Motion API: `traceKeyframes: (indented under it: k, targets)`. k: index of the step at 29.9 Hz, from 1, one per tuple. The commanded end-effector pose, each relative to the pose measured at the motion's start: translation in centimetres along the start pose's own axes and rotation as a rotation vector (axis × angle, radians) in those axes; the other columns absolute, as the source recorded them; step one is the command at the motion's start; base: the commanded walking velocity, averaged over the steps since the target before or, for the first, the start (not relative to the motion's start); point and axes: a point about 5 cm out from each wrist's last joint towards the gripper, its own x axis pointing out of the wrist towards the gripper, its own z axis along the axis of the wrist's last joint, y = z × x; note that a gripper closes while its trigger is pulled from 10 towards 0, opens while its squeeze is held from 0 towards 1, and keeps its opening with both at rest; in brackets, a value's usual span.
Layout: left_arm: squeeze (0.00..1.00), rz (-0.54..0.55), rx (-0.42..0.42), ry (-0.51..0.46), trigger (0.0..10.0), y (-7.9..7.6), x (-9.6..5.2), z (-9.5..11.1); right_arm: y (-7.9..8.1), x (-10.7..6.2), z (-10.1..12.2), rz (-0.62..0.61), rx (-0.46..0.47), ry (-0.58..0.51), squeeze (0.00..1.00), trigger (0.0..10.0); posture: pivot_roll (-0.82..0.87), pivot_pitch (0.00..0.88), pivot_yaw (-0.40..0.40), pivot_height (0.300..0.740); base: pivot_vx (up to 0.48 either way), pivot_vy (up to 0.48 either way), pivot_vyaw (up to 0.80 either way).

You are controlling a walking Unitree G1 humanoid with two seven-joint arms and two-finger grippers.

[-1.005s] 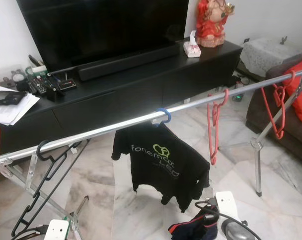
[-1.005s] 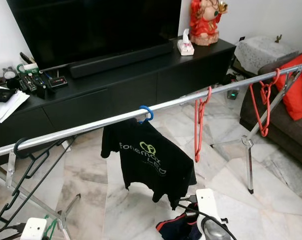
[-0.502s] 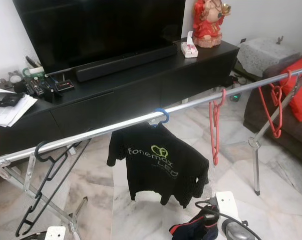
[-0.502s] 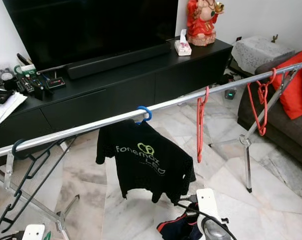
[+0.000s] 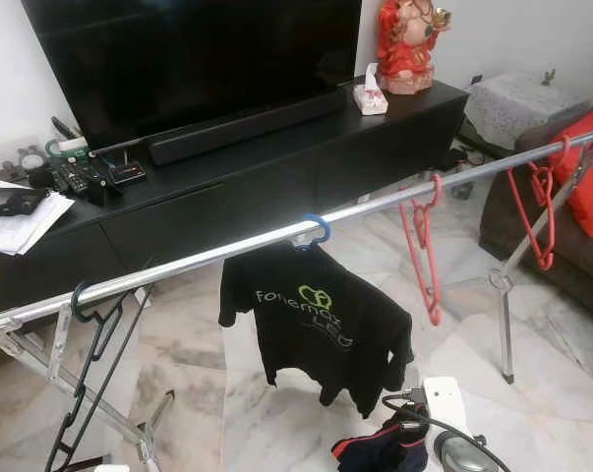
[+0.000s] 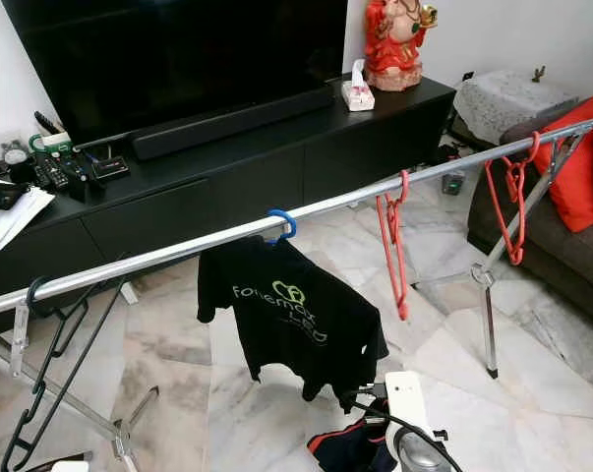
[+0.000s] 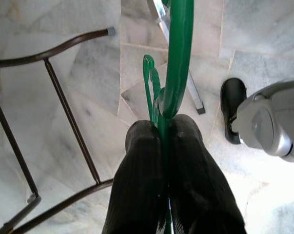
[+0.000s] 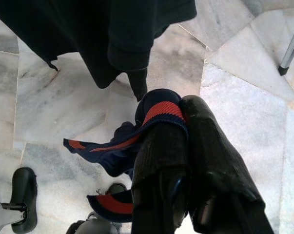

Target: Hang hanger

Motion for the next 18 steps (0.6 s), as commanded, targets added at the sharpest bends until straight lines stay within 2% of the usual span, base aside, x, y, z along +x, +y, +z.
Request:
traceKeyframes:
  k: [1,9,13,18]
  targets:
    - [0.00,0.003,-0.007,0.026,10.0,0.2,-0.2,-0.9,0.0,0.0,0.1,-0.001,0.006,-0.018,0.00,10.0,-0.05,0.000,0.022,0.740,0.000,0.000,0.00]
    - [0.00,-0.003,-0.024,0.062,10.0,-0.1,-0.4,-2.2,-0.1,0.0,0.1,0.000,-0.023,-0.011,0.00,10.0,-0.05,0.000,0.016,0.740,0.000,0.000,0.00]
    - [0.00,0.008,-0.032,0.108,10.0,0.8,-0.9,-3.8,-0.3,0.0,0.0,-0.018,-0.078,0.010,0.00,10.0,-0.05,0.000,0.016,0.740,0.000,0.000,0.80]
    - [0.00,0.009,-0.031,0.111,10.0,0.9,-0.9,-3.9,-0.3,0.0,0.0,-0.018,-0.076,0.011,0.00,10.0,-0.05,0.000,0.016,0.740,0.000,0.000,0.80]
